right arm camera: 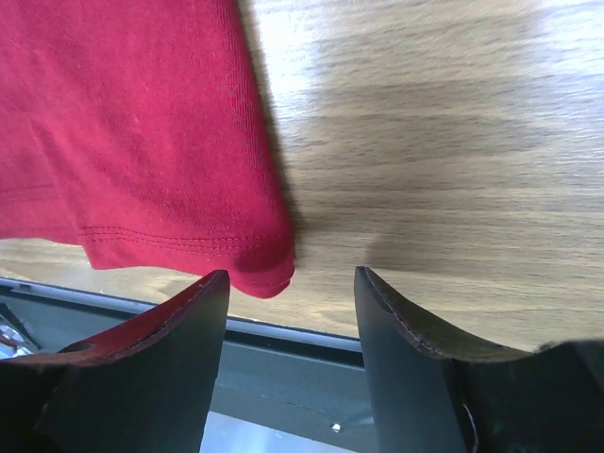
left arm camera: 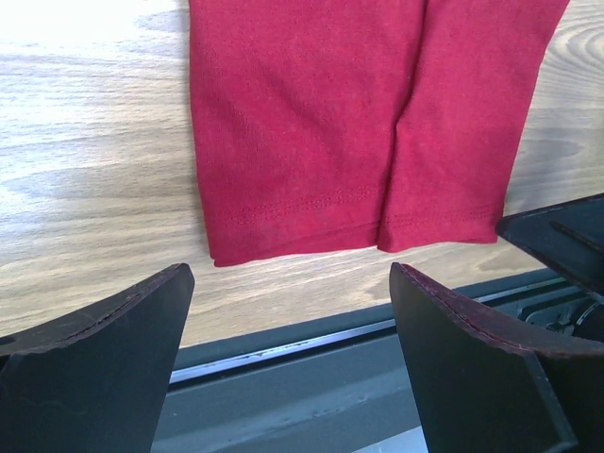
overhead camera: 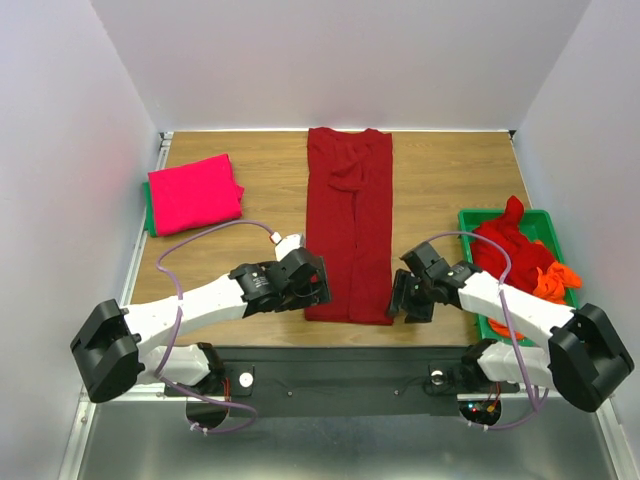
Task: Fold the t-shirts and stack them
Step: Fold the tshirt
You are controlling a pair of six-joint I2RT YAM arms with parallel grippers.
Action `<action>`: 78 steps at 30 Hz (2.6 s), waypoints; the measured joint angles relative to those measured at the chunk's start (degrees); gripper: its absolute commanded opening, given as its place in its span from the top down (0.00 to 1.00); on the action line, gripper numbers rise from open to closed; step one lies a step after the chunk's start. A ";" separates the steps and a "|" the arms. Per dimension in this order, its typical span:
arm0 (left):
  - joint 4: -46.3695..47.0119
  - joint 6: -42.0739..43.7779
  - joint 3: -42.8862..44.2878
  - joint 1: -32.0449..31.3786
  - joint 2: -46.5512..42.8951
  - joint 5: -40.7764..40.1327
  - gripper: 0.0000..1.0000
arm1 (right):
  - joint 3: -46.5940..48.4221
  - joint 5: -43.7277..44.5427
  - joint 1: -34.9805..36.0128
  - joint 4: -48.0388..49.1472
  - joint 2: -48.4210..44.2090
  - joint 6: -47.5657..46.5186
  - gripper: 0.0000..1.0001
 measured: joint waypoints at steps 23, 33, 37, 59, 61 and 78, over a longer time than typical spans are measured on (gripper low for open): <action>0.00 0.61 -1.05 0.00 1.09 0.26 0.17 | 1.97 1.99 3.43 2.56 7.63 0.90 0.71; -0.26 1.57 -1.05 0.00 6.88 0.92 0.28 | 1.97 2.23 3.43 2.56 7.78 1.11 0.73; -0.17 1.86 -1.09 0.00 8.09 0.90 0.34 | 1.97 2.23 3.43 2.56 7.78 1.14 0.73; 1.64 1.90 -2.84 0.02 11.02 0.44 0.52 | 1.97 2.23 3.43 2.54 7.78 1.29 0.72; 1.77 1.90 -2.89 0.02 11.02 0.46 0.53 | 1.97 2.23 3.43 2.54 7.78 1.29 0.72; 4.52 3.61 -3.72 0.07 12.17 2.82 1.00 | 2.12 2.45 3.45 2.49 8.02 1.20 0.85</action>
